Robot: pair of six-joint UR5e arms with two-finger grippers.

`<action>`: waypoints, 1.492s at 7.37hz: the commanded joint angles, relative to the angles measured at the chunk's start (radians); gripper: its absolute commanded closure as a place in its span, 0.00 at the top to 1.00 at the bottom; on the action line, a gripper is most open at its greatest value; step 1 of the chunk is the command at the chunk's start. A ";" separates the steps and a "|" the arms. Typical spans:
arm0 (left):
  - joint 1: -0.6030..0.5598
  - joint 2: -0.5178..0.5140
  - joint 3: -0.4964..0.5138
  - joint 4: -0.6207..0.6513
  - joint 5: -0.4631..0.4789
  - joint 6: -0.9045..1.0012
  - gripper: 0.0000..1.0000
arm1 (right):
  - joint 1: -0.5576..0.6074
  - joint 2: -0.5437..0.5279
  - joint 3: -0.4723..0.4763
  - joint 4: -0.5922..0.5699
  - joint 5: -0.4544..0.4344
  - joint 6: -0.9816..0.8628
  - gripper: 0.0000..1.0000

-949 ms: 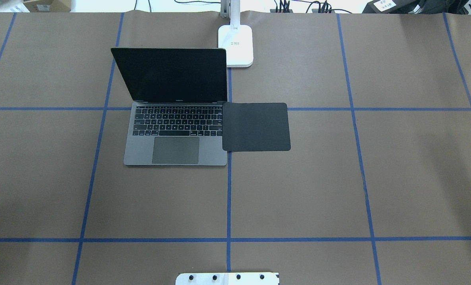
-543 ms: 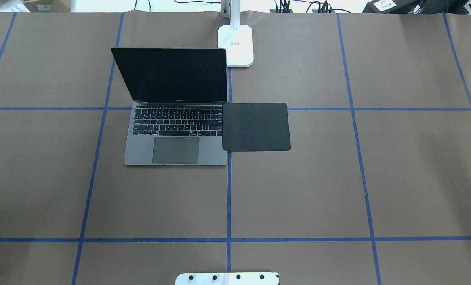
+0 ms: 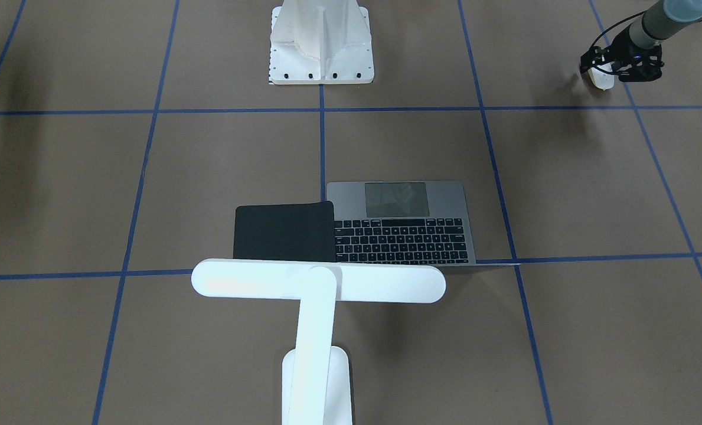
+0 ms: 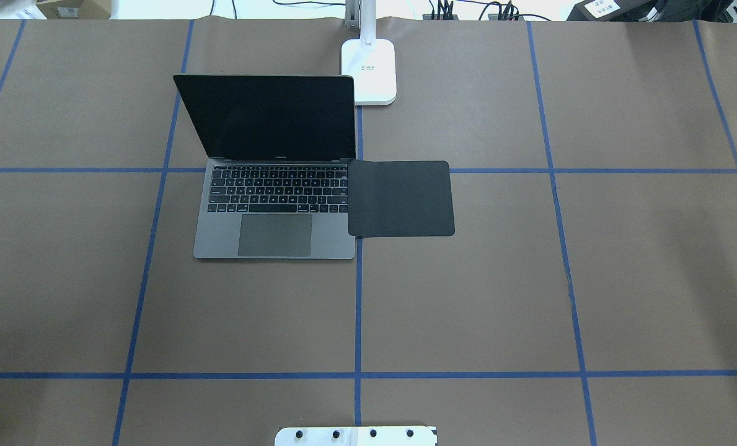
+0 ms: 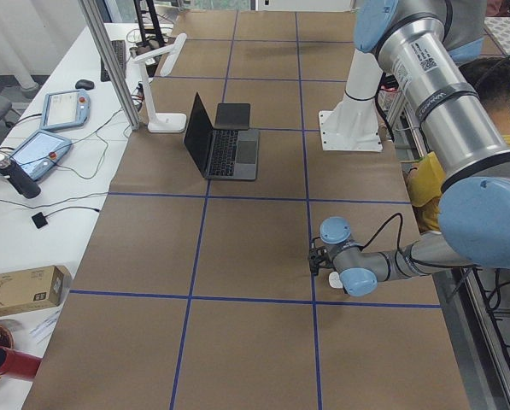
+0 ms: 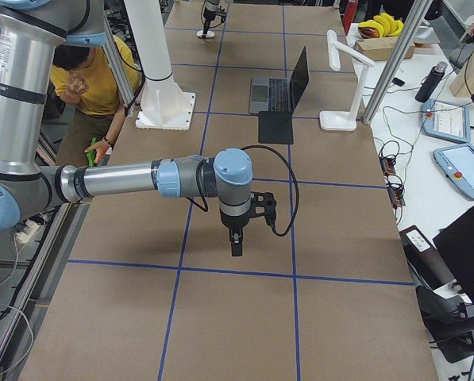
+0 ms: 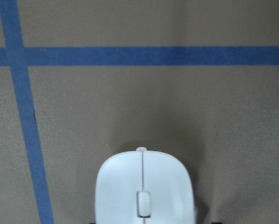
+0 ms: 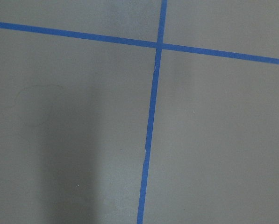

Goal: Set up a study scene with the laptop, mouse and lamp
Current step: 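Carry the white mouse toward the table with the left gripper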

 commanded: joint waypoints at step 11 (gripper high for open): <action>-0.181 -0.021 -0.380 0.219 -0.086 -0.002 0.45 | 0.000 0.006 -0.011 0.000 0.002 0.001 1.00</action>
